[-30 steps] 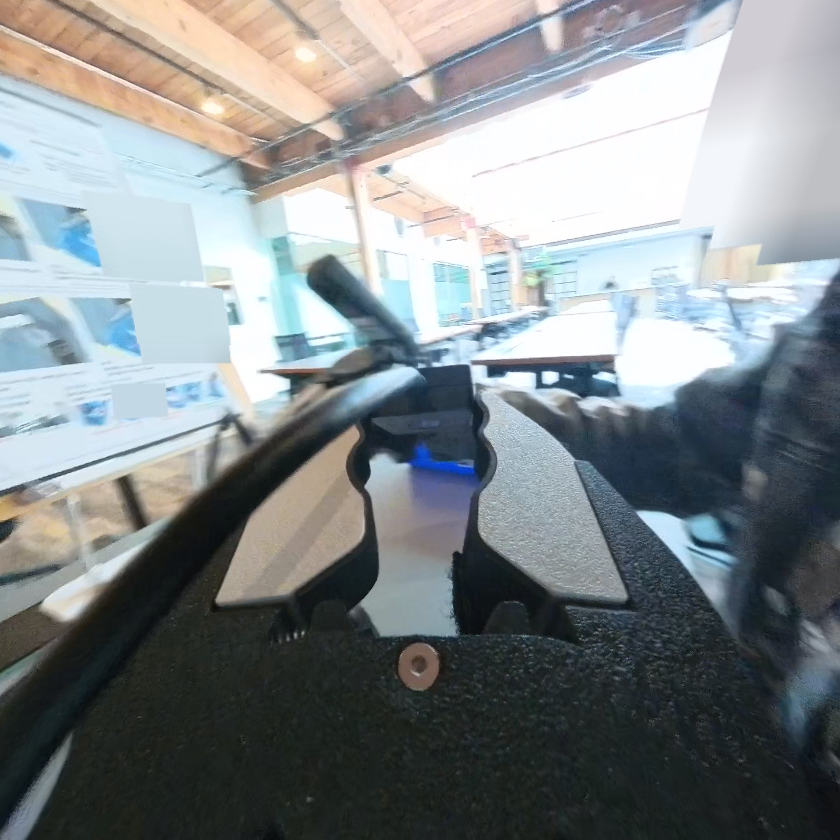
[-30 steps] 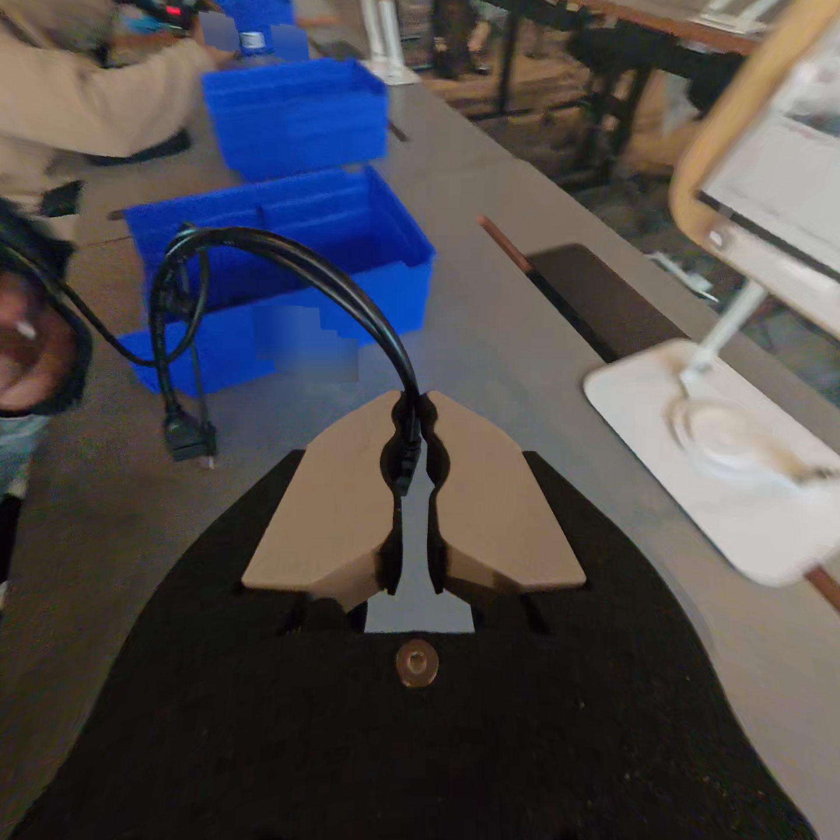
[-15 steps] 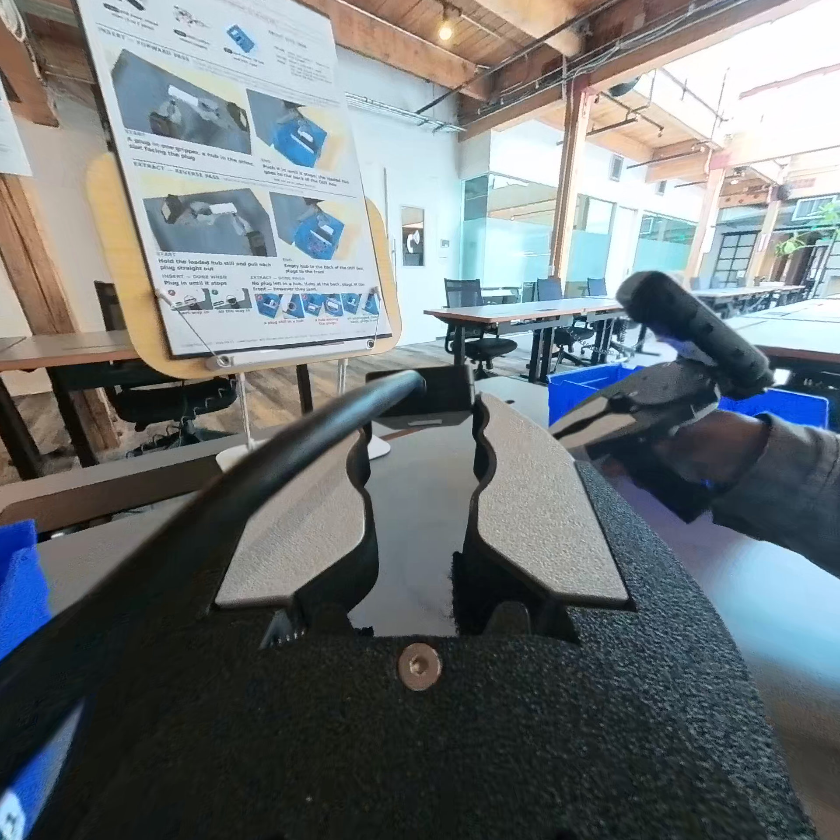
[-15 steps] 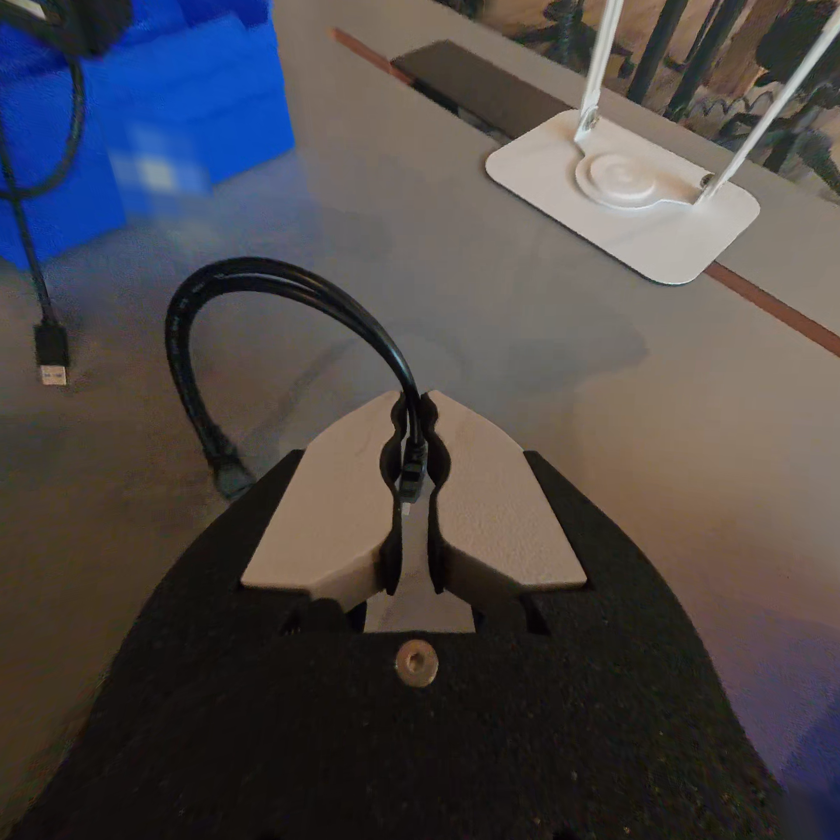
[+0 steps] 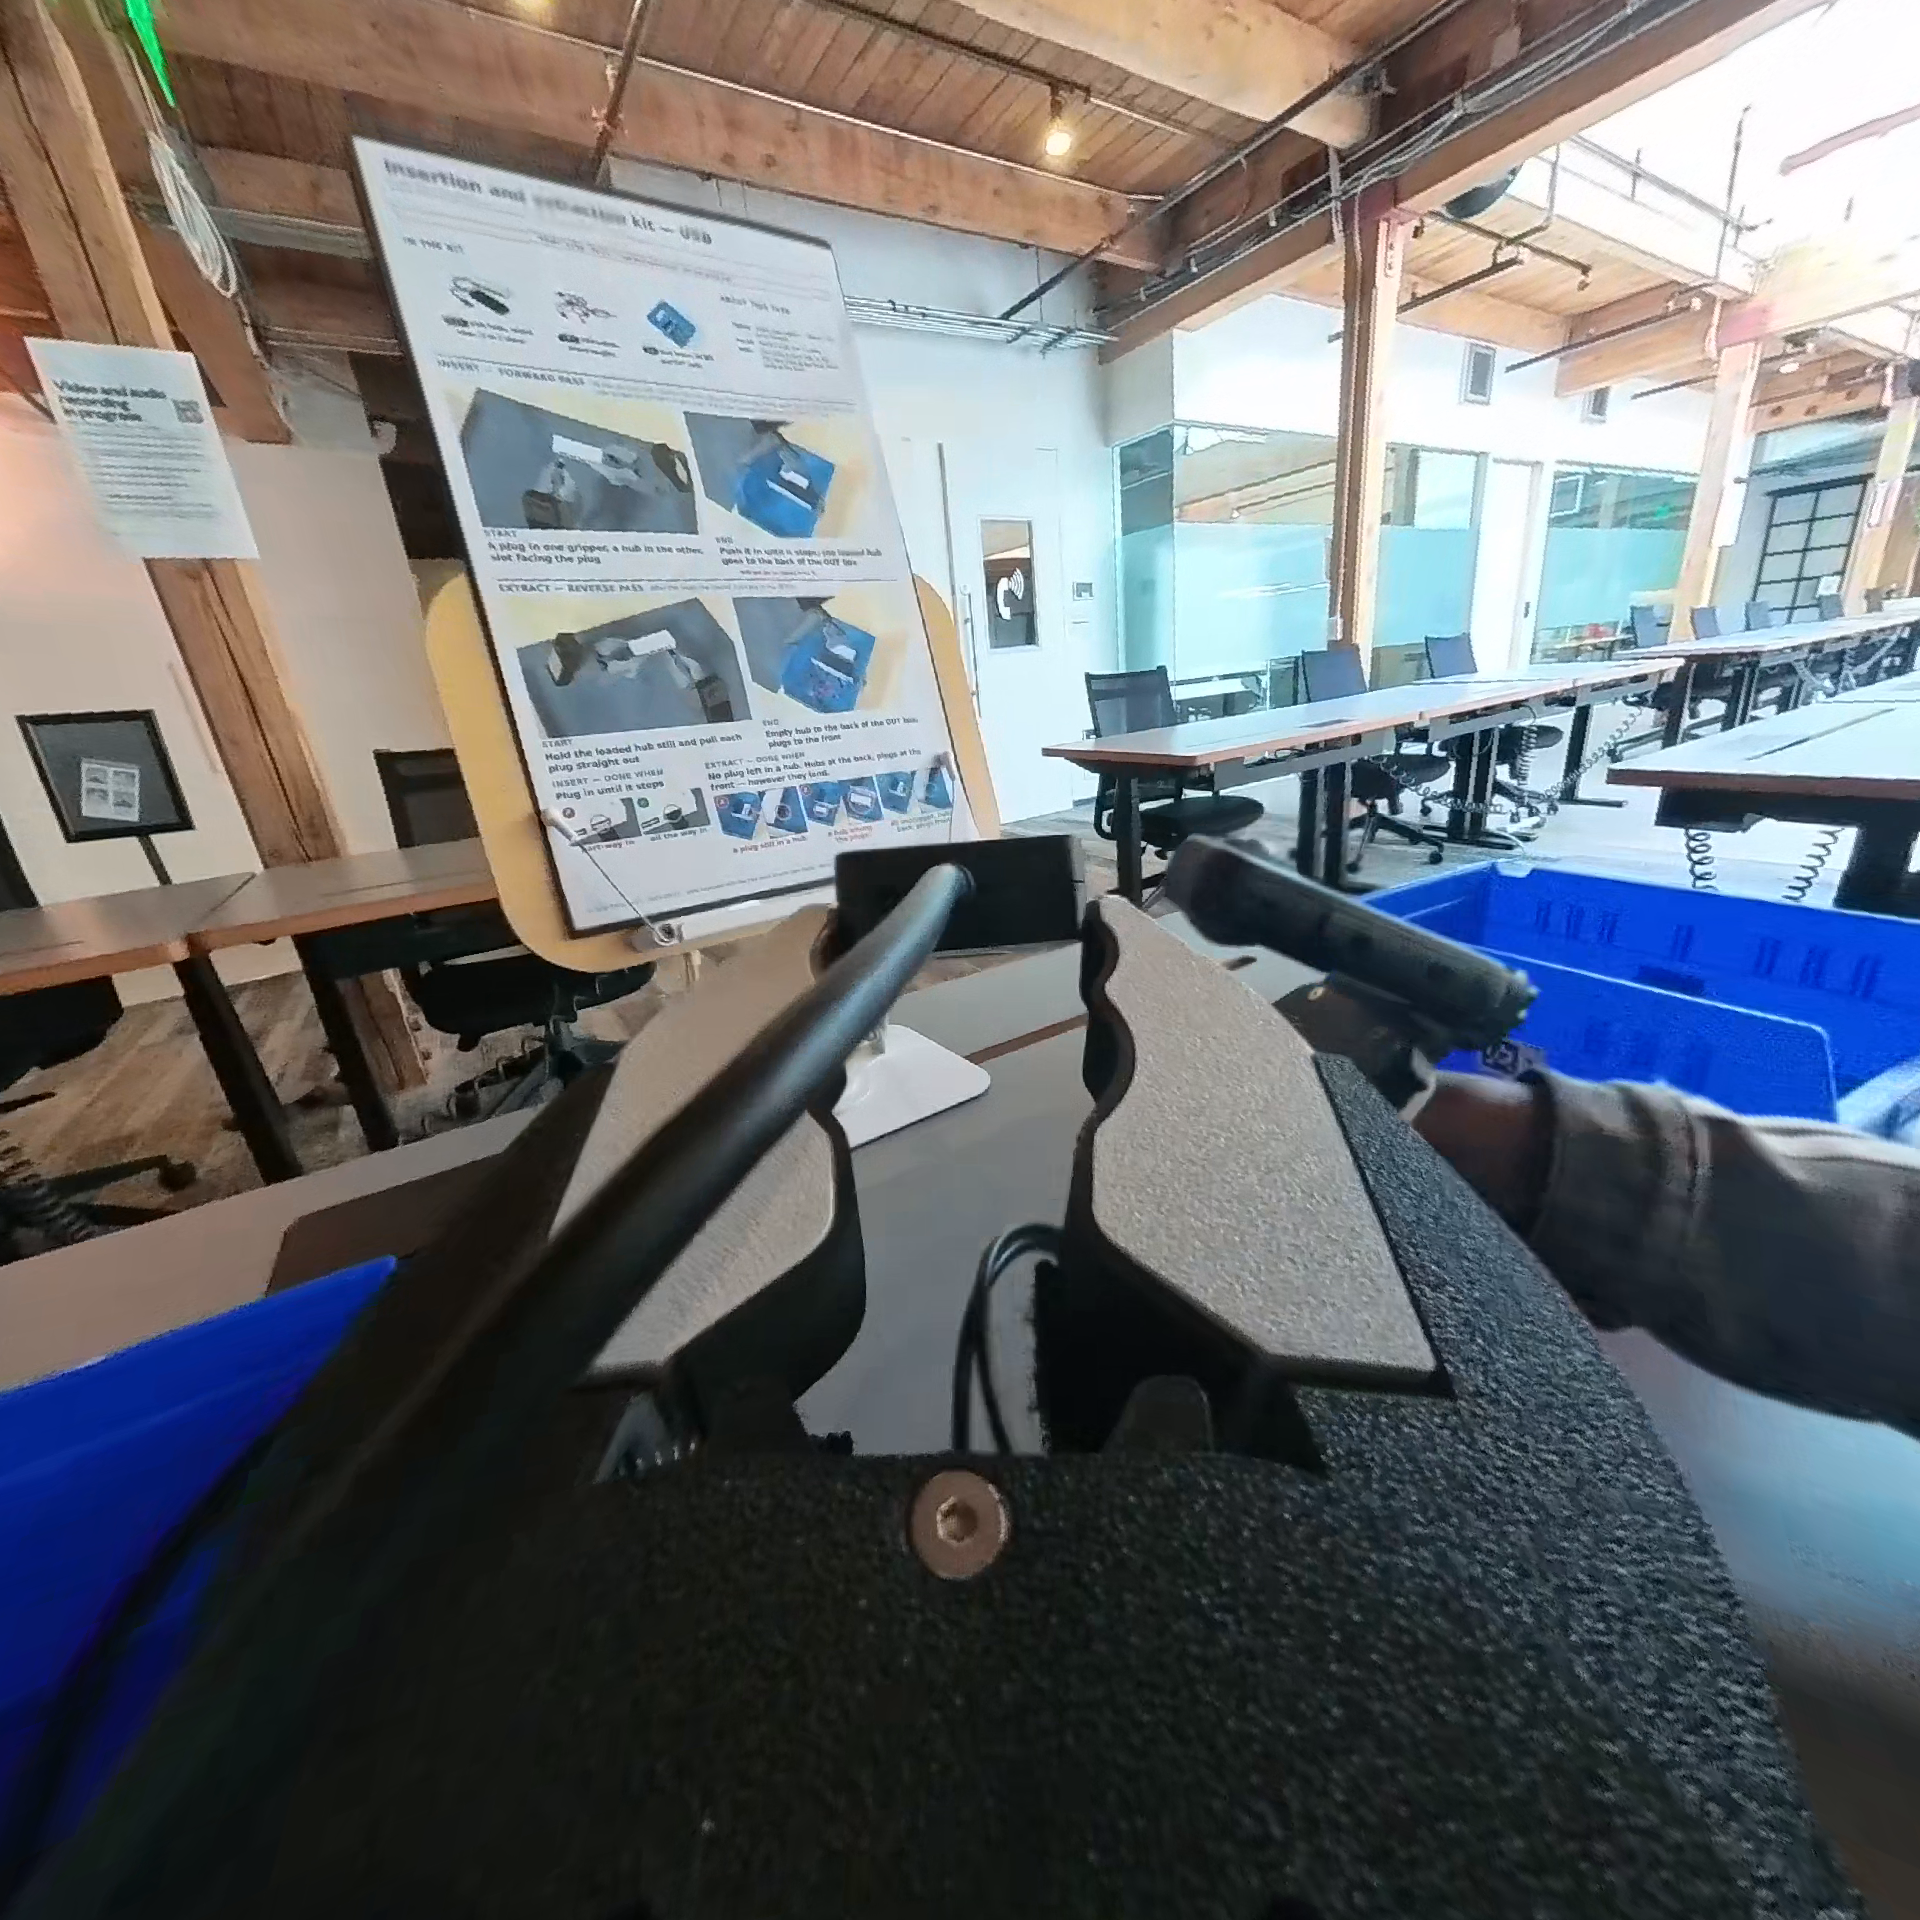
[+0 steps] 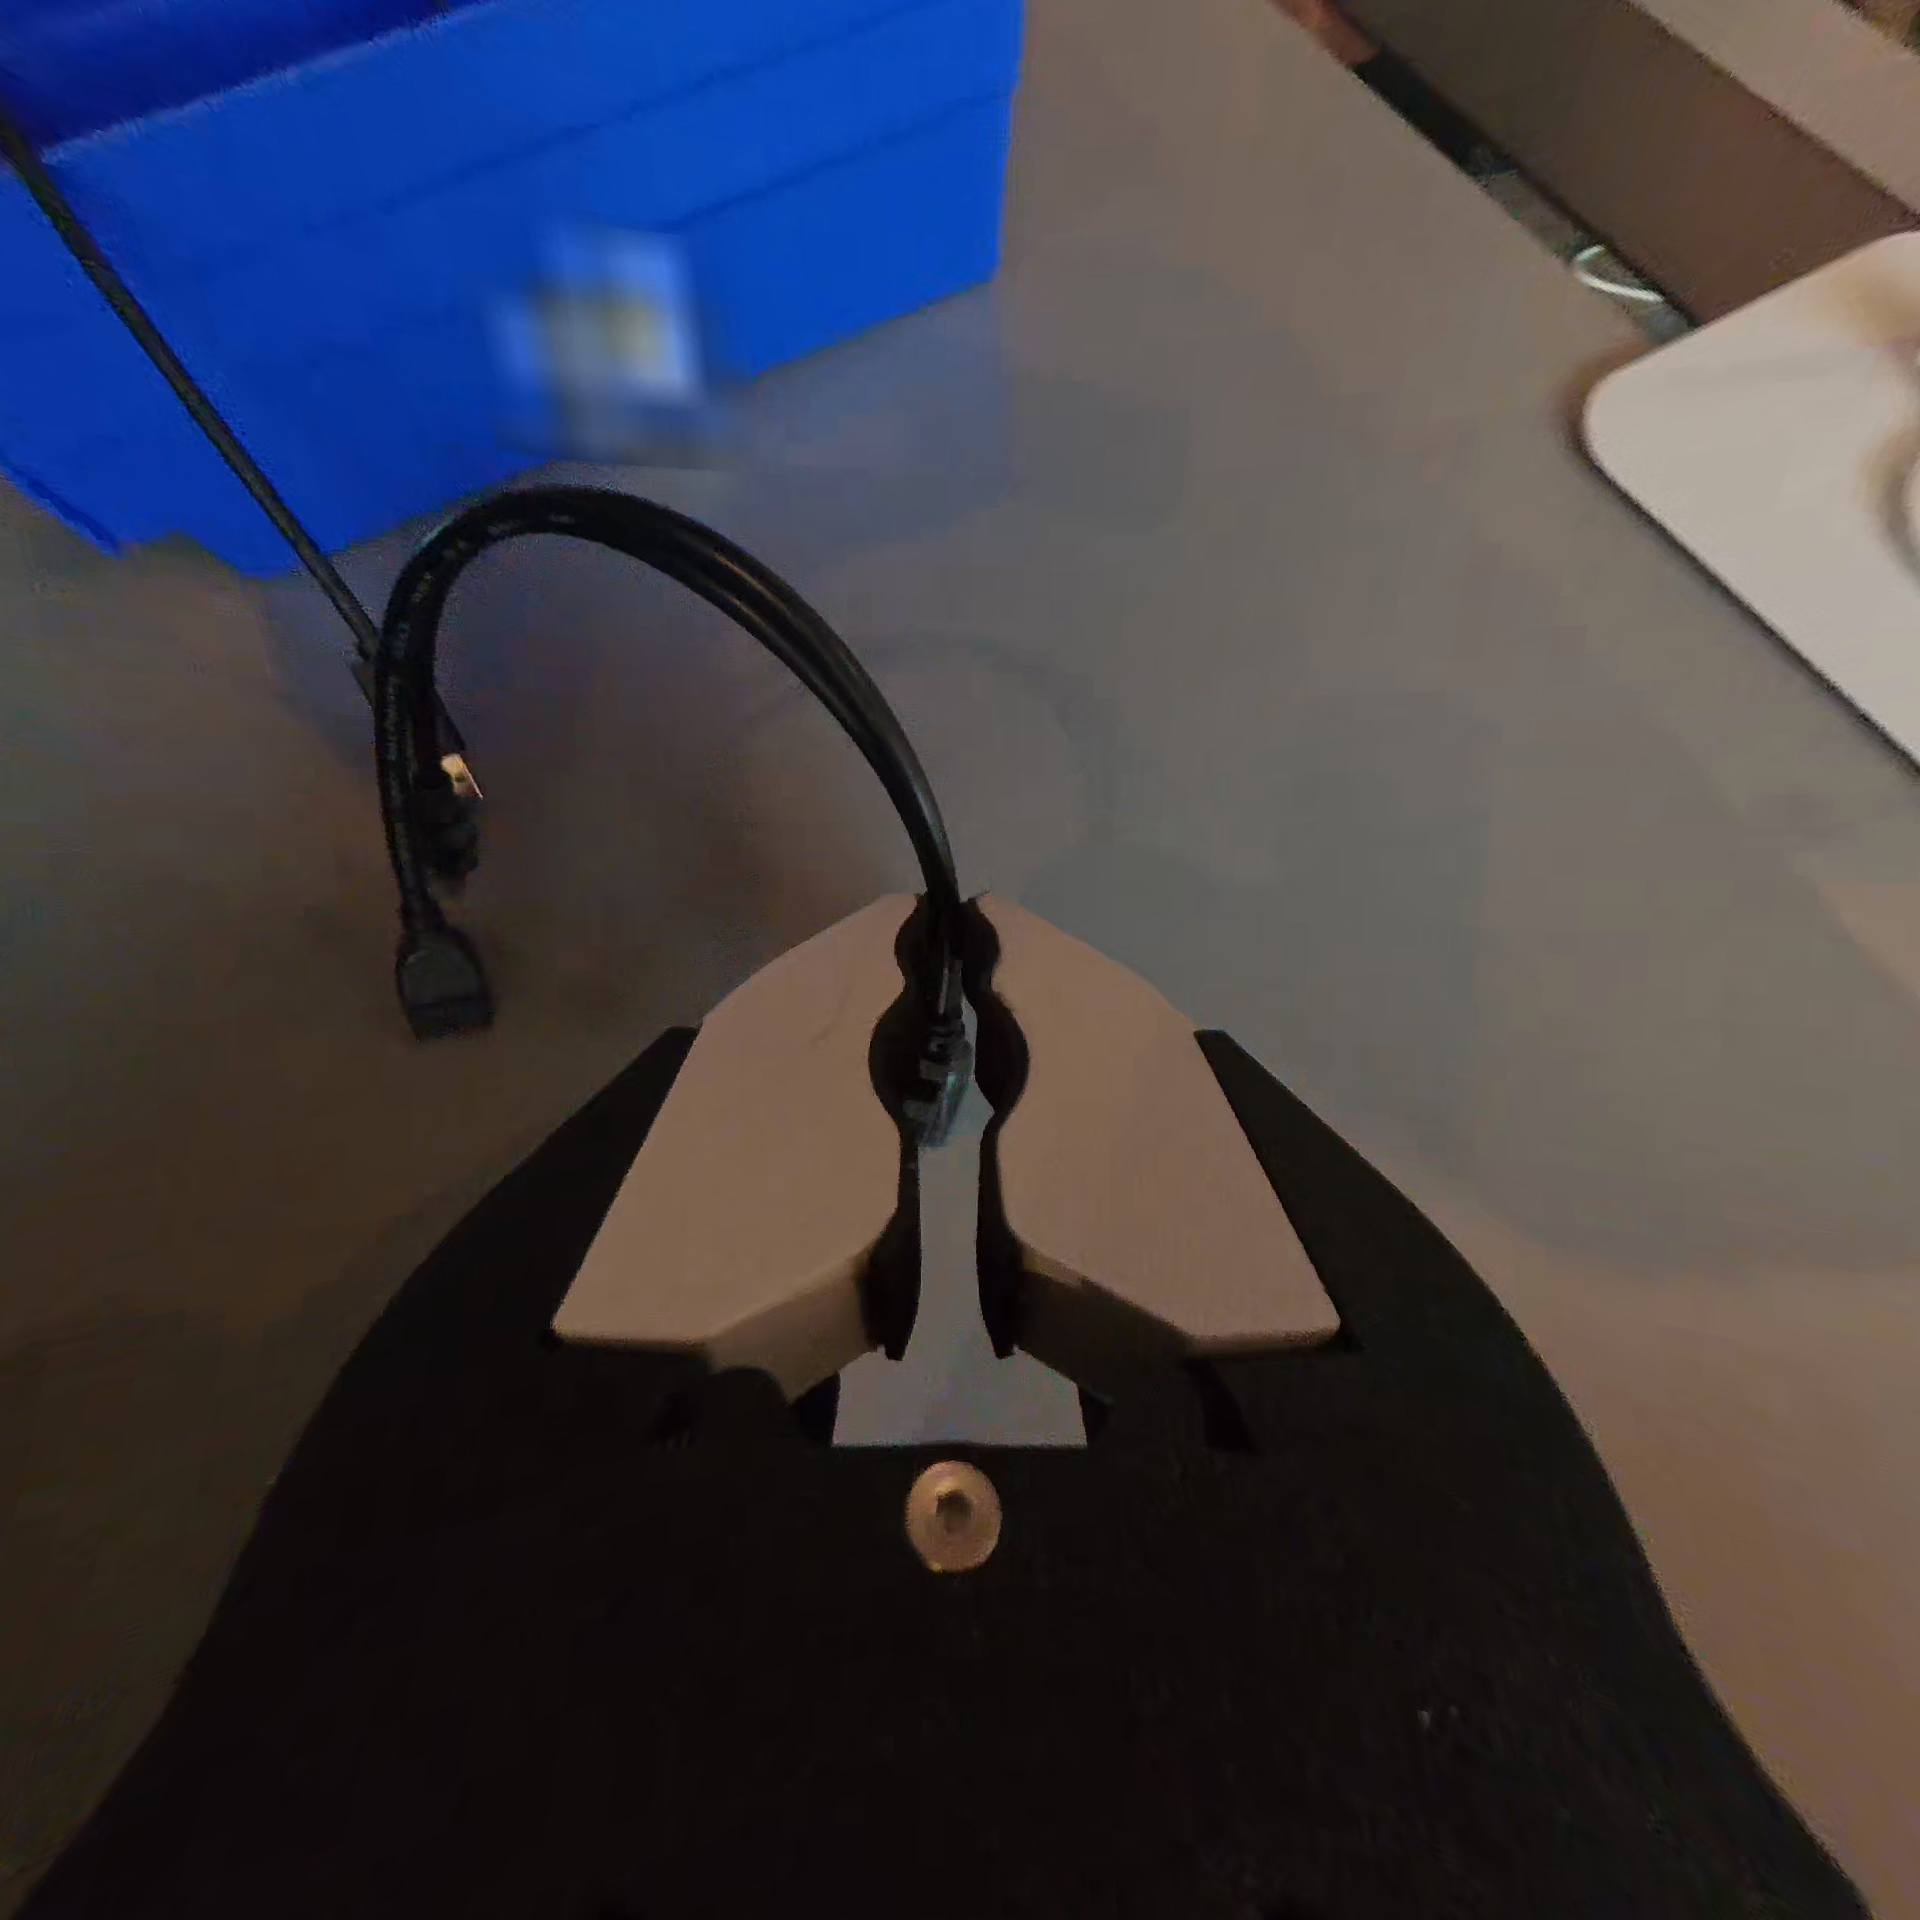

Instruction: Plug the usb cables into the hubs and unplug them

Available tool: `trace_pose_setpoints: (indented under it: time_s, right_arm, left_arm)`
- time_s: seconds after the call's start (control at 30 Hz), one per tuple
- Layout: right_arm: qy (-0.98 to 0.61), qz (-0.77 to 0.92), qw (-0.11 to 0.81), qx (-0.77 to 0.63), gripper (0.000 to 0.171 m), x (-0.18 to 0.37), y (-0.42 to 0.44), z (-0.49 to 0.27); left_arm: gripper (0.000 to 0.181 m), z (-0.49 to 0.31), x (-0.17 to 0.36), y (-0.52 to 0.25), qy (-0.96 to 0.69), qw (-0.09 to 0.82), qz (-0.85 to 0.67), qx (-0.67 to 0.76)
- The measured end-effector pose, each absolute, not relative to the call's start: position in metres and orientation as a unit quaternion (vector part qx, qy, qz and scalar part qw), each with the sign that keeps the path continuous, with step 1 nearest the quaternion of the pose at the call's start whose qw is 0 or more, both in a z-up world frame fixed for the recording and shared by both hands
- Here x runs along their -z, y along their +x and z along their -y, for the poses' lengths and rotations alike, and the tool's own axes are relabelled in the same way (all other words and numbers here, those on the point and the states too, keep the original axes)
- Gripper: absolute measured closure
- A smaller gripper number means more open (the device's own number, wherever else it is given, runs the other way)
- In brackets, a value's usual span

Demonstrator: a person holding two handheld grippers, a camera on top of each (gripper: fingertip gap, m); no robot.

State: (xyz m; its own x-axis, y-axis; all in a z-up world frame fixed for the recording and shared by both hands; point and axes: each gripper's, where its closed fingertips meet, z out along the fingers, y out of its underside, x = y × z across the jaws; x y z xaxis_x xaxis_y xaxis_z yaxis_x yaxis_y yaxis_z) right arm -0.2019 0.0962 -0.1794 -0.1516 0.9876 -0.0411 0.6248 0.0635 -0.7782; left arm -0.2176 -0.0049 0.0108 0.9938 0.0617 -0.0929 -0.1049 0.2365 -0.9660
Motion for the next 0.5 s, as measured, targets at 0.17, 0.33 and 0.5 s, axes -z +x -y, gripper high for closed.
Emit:
trace_pose_setpoints:
  time_s: [0.17, 0.33, 0.5]
  right_arm:
    - [-0.587, 0.694, 0.250, -0.333, 0.167, 0.192, -0.228, -0.079]
    - [-0.588, 0.699, 0.233, -0.334, 0.167, 0.204, -0.238, -0.068]
    - [-0.591, 0.695, 0.228, -0.341, 0.167, 0.209, -0.247, -0.060]
  left_arm:
    - [0.138, 0.018, -0.023, -0.219, -0.609, 0.791, -0.017, -0.060]
    - [0.138, 0.028, -0.029, -0.228, -0.605, 0.793, -0.016, -0.072]
    - [0.138, 0.032, -0.030, -0.232, -0.601, 0.797, -0.015, -0.052]
